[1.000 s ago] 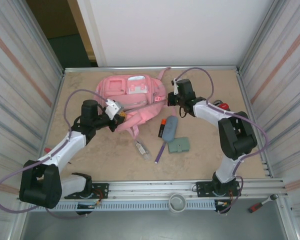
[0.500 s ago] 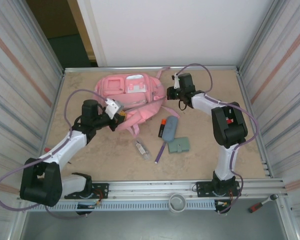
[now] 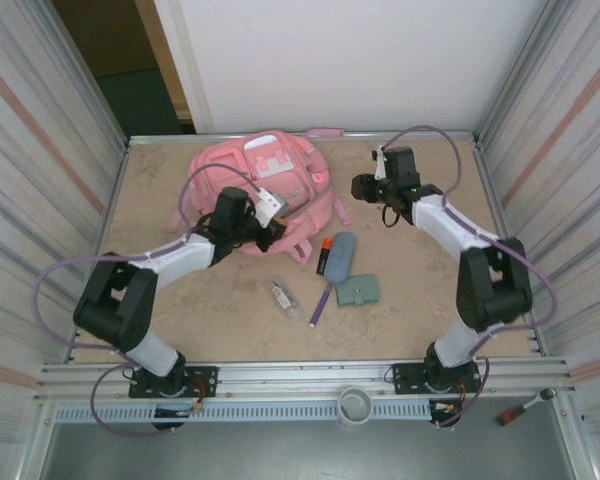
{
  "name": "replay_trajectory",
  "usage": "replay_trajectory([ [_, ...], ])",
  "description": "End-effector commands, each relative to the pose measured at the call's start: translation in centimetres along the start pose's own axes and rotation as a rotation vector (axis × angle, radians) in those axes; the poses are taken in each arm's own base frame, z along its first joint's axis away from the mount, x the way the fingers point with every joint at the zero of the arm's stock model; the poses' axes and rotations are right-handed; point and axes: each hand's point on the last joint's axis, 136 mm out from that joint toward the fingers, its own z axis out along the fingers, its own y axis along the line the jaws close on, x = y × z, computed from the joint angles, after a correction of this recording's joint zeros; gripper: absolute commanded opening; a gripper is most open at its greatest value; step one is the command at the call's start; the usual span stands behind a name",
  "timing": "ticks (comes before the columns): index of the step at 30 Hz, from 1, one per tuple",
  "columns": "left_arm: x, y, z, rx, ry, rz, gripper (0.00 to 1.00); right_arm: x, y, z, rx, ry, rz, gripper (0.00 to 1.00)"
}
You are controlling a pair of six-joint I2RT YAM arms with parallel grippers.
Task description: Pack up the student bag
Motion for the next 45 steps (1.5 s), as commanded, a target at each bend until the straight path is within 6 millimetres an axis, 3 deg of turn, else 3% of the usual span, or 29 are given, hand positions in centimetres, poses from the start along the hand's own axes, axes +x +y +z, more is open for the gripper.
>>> replay_trajectory([
  [1, -1.3, -1.1, 1.6, 0.038, -0.007, 0.041, 0.05, 2.7, -0.3, -2.0, 0.04, 0.036, 0.017, 0.51],
  [4, -0.5, -1.2, 2.3, 0.047, 0.026, 0.029, 0.07, 4.3, -0.5, -3.5, 0.053, 0.047, 0.009, 0.51],
  [9, -0.5, -1.9, 1.5, 0.064, 0.019, 0.055, 0.07, 5.1, -0.3, -5.4, 0.043, 0.047, 0.006, 0.53],
  [18, 3.3, -4.4, -0.7, 0.142, 0.091, 0.072, 0.17, 5.0, 1.1, -5.1, -0.016, 0.038, 0.026, 0.53],
  [22, 3.7, -5.9, -1.6, 0.208, 0.074, 0.064, 0.31, 4.8, 4.1, -3.7, -0.12, 0.035, 0.029, 0.54],
  [26, 1.5, -6.2, -3.1, 0.221, -0.02, 0.036, 0.42, 4.7, 8.1, -1.9, -0.2, 0.044, -0.023, 0.53],
  [29, -0.6, -4.6, -5.0, 0.163, -0.135, -0.033, 0.45, 4.8, 10.7, -0.4, -0.26, 0.054, -0.041, 0.53],
  [31, -1.4, -2.3, -6.0, 0.068, -0.191, -0.125, 0.46, 5.0, 12.4, 0.6, -0.292, 0.071, -0.055, 0.52],
  [35, 0.1, 3.4, -7.2, -0.2, -0.142, -0.348, 0.5, 6.5, 14.9, 3.2, -0.315, 0.132, -0.093, 0.5],
  [42, 3.9, 7.7, -7.5, -0.423, 0.02, -0.49, 0.64, 11.5, 14.1, 5.5, -0.273, 0.285, -0.096, 0.39],
  [45, 4.3, 7.7, -7.0, -0.384, 0.017, -0.542, 0.66, 13.6, 13.1, 5.3, -0.238, 0.329, -0.114, 0.35],
])
